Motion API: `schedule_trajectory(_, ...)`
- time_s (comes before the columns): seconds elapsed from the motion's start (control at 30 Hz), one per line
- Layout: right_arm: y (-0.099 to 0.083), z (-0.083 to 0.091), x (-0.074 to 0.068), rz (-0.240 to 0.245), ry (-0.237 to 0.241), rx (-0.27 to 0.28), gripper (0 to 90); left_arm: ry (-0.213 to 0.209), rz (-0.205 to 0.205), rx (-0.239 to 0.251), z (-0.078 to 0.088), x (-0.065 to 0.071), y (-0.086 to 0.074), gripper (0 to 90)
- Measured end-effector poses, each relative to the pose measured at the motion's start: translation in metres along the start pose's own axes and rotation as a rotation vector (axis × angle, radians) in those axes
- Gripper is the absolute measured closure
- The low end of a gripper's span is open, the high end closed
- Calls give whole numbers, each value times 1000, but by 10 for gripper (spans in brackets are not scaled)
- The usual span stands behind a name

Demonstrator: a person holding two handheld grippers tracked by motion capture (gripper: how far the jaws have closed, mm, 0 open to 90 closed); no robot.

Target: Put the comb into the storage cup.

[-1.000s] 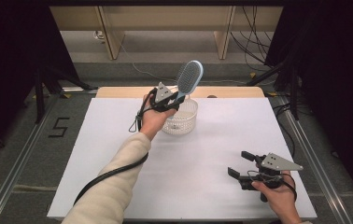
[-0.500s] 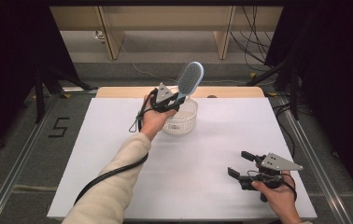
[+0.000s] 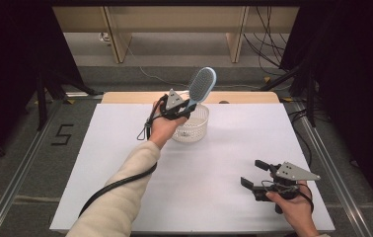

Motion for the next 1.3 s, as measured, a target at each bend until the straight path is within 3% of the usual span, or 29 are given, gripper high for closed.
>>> schedule_trajectory(1.3, 0, 0, 0, 0, 1, 2, 148, -8, -31, -55, -7, 5, -12, 693)
Point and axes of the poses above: each handheld gripper's, and its own axes: z roughly backward along the jaws, y roughly out of its top, x roughly to its right, the point moved 10 cm from there along -z, roughly forward along the jaws, and after that the axes turned 7 degrees about -x, right-handed, at the moved point
